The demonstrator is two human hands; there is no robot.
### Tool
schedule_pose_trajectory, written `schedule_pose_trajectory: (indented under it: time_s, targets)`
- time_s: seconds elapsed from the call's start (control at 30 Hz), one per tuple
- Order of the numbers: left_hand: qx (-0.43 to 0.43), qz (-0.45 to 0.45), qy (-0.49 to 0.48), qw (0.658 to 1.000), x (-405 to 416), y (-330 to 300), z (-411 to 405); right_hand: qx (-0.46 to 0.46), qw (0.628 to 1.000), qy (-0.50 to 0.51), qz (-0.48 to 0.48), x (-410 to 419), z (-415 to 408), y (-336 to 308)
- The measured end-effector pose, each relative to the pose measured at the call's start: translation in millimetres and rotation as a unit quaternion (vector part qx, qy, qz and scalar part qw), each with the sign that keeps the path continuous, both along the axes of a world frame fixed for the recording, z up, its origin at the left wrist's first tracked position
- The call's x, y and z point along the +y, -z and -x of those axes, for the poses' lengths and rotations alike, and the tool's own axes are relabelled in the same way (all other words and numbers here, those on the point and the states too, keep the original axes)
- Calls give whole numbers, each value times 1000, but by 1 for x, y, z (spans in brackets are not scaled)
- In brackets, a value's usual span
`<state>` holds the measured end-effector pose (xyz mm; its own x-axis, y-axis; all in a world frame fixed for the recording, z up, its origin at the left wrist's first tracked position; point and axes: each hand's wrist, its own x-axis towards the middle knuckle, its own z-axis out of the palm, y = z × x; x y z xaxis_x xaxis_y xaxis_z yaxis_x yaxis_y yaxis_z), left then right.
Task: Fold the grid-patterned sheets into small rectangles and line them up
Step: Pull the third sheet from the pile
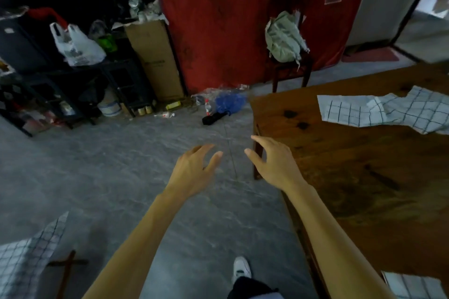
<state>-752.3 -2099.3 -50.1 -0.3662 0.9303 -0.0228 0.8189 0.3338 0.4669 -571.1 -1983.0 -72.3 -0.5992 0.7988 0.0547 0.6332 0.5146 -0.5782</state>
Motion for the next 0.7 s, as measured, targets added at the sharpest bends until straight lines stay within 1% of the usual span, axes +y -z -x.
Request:
schedule_pose_trajectory:
  time_s: [0.13, 0.27, 0.47, 0.57, 0.63, 0.7]
  targets:
    - [-10, -25, 26, 999, 84, -20, 51, 19, 999, 40, -7, 77, 44, -19]
    - [-9, -53, 45, 998, 150, -29, 95, 8, 998, 53, -16, 132, 89, -30]
    - [-32, -48, 83, 995, 249, -9, 174, -31, 995, 88, -30, 215, 156, -13]
    - [-43, -35, 127, 990, 309, 3, 226, -59, 992, 97, -50, 260, 203, -3]
    - [-35, -42, 155, 986, 350, 7, 261, -66, 991, 101, -57, 290, 236, -1]
    - [-37, -44, 190, 980, 391, 4, 293, -69, 988, 125, -56, 320, 265, -6]
